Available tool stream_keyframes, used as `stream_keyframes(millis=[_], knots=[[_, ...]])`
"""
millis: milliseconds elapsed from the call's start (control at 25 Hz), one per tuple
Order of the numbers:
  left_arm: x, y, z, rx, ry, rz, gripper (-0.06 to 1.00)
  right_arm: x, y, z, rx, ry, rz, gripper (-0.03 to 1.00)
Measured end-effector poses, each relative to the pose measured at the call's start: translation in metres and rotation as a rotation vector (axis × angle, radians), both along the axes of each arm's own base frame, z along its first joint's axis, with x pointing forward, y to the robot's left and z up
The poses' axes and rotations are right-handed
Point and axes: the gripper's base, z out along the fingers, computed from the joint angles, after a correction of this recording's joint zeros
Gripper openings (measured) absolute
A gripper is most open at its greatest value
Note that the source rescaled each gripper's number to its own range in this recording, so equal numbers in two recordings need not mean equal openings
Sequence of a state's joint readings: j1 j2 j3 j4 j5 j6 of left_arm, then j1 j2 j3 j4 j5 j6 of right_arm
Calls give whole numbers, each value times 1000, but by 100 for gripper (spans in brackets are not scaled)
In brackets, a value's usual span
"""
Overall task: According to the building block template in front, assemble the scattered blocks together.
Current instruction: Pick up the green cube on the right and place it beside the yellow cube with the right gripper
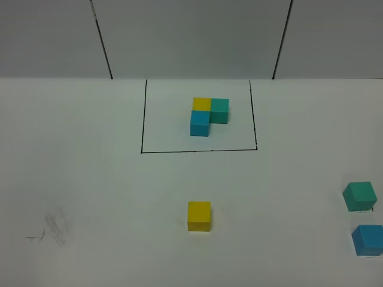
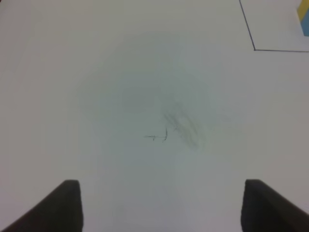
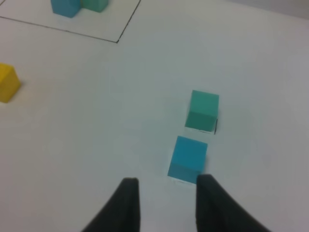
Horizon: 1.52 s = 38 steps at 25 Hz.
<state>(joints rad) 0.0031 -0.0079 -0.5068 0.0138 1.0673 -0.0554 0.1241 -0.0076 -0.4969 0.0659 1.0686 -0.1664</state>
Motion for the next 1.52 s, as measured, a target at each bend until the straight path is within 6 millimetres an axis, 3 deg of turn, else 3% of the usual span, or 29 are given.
stream_keyframes(millis=[440,680,800,1000,1040,1120,1200,1360,1520], knots=[[0,0,0,-1,0,0,19,0,0,0,0,0,0,0],[0,0,0,-1,0,0,16,0,-1,0,17,4,-21,3],[0,0,0,-1,0,0,17,0,-3,0,24,6,-48,21],[0,0,0,-1,0,1,17,6,-7,0,24,35,-109,78],[0,0,0,-1,0,1,17,9,-8,0,24,51,-130,85],[0,0,0,-1,0,1,17,18,-9,4,29,80,-166,95],[0,0,0,-1,0,1,17,30,-9,17,37,76,-182,98],[0,0,0,-1,0,1,17,71,-6,46,5,106,-195,94],[0,0,0,-1,0,1,17,126,-1,59,-60,208,-201,88]])
